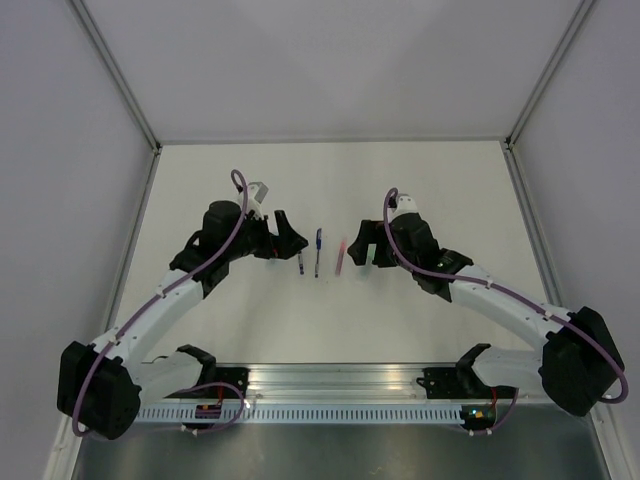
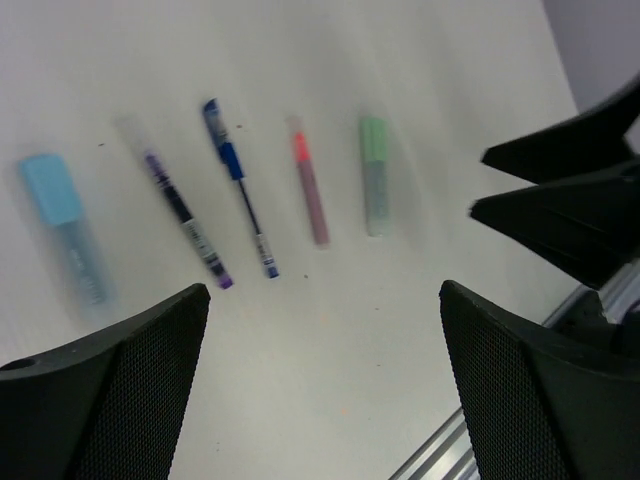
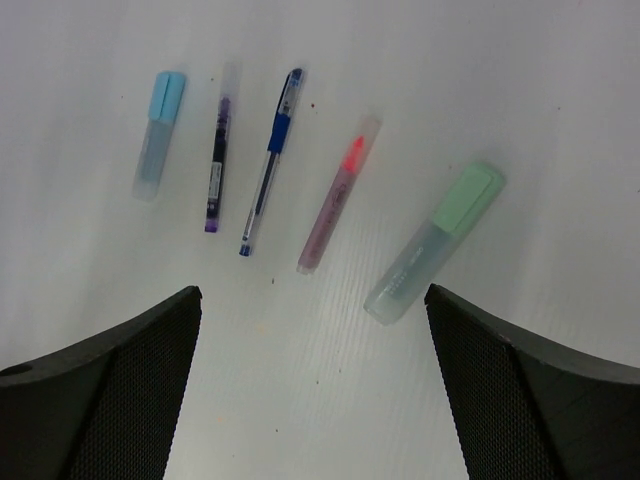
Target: Insert the pens into the pen caps
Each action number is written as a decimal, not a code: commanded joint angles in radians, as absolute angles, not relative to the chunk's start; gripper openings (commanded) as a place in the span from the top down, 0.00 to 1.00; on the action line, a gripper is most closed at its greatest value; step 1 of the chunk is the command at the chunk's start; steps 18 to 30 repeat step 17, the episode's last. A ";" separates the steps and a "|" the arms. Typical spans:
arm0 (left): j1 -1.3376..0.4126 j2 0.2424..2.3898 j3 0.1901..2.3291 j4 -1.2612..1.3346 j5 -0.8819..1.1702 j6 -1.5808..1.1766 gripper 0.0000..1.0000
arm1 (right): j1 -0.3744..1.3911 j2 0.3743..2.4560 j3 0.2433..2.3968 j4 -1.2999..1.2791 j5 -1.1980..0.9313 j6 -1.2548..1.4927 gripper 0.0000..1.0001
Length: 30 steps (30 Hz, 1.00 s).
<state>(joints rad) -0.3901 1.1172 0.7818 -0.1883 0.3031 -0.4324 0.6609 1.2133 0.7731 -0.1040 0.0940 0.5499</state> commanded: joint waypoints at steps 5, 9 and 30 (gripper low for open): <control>-0.433 1.092 0.669 -0.006 0.419 -0.427 0.00 | 0.653 1.175 0.759 -0.064 0.129 0.594 0.02; -0.433 1.071 0.628 0.069 0.498 -0.439 0.00 | 0.655 1.154 0.735 -0.037 0.146 0.586 0.02; -0.434 0.968 0.591 0.115 0.546 -0.437 0.00 | 0.653 1.135 0.712 -0.009 0.121 0.574 0.02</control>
